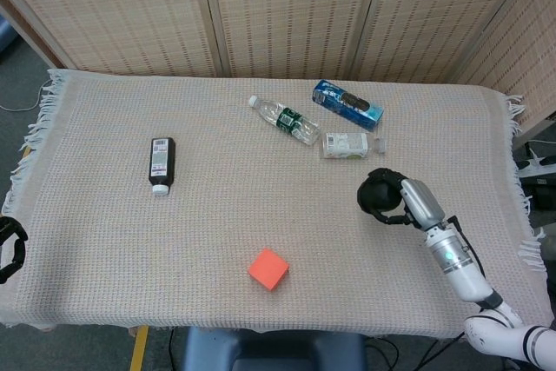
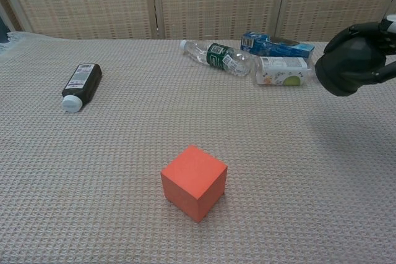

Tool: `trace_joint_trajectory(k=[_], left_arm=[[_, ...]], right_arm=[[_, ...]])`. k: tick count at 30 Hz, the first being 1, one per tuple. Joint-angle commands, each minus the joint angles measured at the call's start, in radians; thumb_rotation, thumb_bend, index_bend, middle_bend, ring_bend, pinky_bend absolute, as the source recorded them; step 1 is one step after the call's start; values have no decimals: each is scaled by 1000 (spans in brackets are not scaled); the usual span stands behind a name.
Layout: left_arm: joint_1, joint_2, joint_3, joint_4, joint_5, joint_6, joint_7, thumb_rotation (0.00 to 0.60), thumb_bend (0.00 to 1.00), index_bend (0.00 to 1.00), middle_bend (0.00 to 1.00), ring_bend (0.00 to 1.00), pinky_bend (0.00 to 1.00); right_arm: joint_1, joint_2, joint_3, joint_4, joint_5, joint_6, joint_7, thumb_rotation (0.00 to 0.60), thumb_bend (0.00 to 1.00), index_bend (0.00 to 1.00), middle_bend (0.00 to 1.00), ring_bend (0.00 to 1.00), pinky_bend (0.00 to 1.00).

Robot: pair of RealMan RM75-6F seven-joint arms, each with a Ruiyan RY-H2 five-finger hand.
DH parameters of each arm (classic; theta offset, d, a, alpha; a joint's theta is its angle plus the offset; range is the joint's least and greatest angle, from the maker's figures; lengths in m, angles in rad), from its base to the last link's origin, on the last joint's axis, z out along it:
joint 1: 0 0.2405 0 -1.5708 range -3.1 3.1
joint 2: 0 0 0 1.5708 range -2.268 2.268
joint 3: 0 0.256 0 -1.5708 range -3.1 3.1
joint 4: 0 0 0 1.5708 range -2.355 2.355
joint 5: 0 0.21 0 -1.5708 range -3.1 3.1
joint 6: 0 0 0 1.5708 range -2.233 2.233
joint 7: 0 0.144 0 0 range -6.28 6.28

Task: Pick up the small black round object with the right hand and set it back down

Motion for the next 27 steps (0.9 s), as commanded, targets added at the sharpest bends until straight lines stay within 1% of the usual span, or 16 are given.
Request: trace_joint_trajectory(k=[1,3,4,6,7,10,12,15,18,19,21,22,23,25,27], left_arm=[[2,1,-1,-1,0,4,-3,600,559,589,400,299,443],[3,2,-1,-1,0,6,-7,600,559,589,400,299,443],[3,2,-2,0,0,6,-8,600,559,590,400,299,443],[3,2,-2,0,0,5,-9,600,558,590,400,299,443],[2,1,-2,1,0,4,-8,600,559,590,400,299,443],[1,0,0,0,1,1,-2,600,559,588,400,299,443],[0,-1,0,0,1,-1,1,600,559,588,400,299,443],[0,-1,1,-1,2,-1,3,600,560,589,401,299,442],[0,-2,1,0,1,0,2,600,559,588,400,299,443],[0,-3,1,0,1,-1,2,600,559,589,400,299,443],[-1,-3,2,0,2,-4,5,600,558,589,400,299,442],[-2,-3,3,0,3,-5,8,600,559,589,401,299,442],[-2,-4,4,0,4,-5,10,600,559,589,401,299,442],[-2,-5,4,-1,4,-6,13,600,558,588,400,299,442],[-2,-5,4,-2,4,-6,15,600,558,589,400,299,443]], right_arm=[[11,-11,12,28,112,-35,-228,600,823,553,440,486,531],[4,-57,49,76,161,32,-335,600,823,555,441,488,531],[0,-98,75,122,184,88,-398,600,823,556,441,489,531],[-2,-177,114,216,196,197,-477,600,822,556,441,489,531],[-2,-210,125,261,191,243,-504,600,822,557,441,489,532],[3,-297,140,376,169,335,-533,600,822,559,442,490,532],[2,-313,131,391,159,328,-497,600,822,559,442,491,531],[-7,-256,98,285,148,228,-368,600,822,561,443,493,531],[-8,-122,53,93,123,71,-159,600,822,562,443,494,531],[-2,-55,38,9,106,-5,-34,600,822,562,443,494,531],[16,42,19,-97,68,-113,174,600,822,562,442,494,531],[29,93,8,-143,28,-164,309,600,822,562,442,494,531],[38,123,-1,-162,-8,-187,397,600,822,562,442,495,531],[53,161,-27,-166,-97,-193,538,600,822,562,442,495,532],[60,172,-47,-143,-148,-176,591,600,822,562,442,495,532]])
